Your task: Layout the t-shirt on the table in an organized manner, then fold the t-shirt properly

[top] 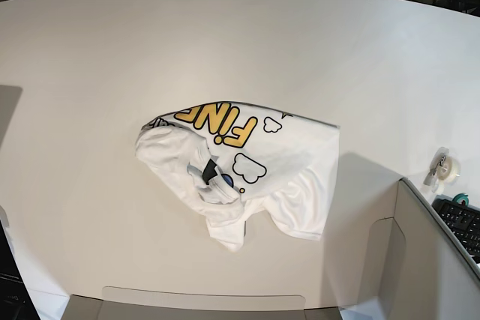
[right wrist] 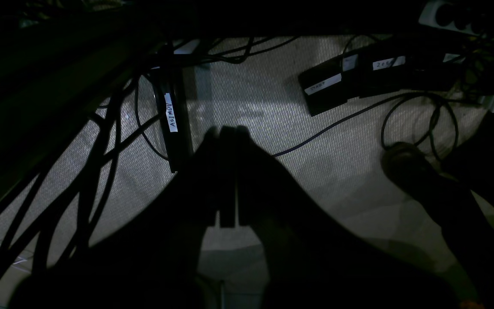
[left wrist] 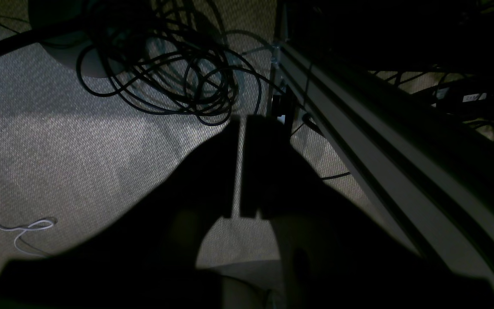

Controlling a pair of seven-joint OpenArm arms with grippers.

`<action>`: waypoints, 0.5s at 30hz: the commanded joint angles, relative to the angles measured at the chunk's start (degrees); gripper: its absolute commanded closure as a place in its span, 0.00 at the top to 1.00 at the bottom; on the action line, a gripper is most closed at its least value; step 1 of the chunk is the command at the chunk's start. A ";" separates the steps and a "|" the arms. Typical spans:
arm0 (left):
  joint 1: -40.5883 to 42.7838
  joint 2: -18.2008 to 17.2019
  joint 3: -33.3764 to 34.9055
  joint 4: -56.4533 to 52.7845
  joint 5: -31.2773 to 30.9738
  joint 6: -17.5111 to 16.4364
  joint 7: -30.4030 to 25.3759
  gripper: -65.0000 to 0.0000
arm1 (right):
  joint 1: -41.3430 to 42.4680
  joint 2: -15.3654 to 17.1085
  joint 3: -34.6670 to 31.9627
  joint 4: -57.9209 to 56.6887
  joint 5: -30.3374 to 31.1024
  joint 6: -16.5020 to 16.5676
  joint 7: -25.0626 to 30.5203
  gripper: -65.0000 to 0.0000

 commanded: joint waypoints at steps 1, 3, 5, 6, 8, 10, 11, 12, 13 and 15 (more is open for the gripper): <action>-0.20 0.19 0.03 0.26 -0.12 0.14 -0.60 0.01 | -0.25 -0.20 -0.08 0.07 -0.08 1.06 0.45 0.00; -0.20 0.19 0.03 0.26 -0.12 0.14 -0.60 0.01 | -0.25 -0.20 -0.08 0.07 -0.08 1.06 0.45 0.00; -0.20 0.19 0.12 0.26 -0.12 0.14 -0.60 0.01 | -0.25 -0.20 0.01 0.07 -0.08 1.06 0.45 0.00; -0.20 0.19 0.21 0.26 -0.12 0.14 -0.60 0.01 | -0.25 -0.20 0.01 0.07 -0.08 1.06 0.45 0.00; -0.20 0.19 0.21 0.26 -0.12 0.14 -0.60 0.01 | -0.34 -0.20 0.01 0.07 -0.08 1.06 0.45 0.00; -0.20 0.10 0.21 0.26 -0.12 0.14 -0.60 0.01 | -0.34 -0.20 -0.08 0.07 -0.08 1.06 0.45 0.00; -0.20 0.01 0.21 0.26 -0.12 0.14 -0.69 0.01 | -0.34 -0.20 -0.17 0.07 -0.08 1.06 0.45 0.00; -0.20 -0.08 0.21 0.26 -0.12 0.14 -0.69 0.01 | -0.34 -0.20 -0.17 0.07 -0.08 1.06 0.45 0.00; -0.20 -0.08 0.21 0.26 -0.12 0.14 -0.69 0.01 | -0.34 -0.20 -0.17 0.07 -0.08 1.06 0.45 0.00; -0.20 -0.17 0.21 0.26 -0.12 0.14 -0.69 0.01 | -0.34 -0.20 -0.08 0.07 -0.08 1.06 0.45 0.00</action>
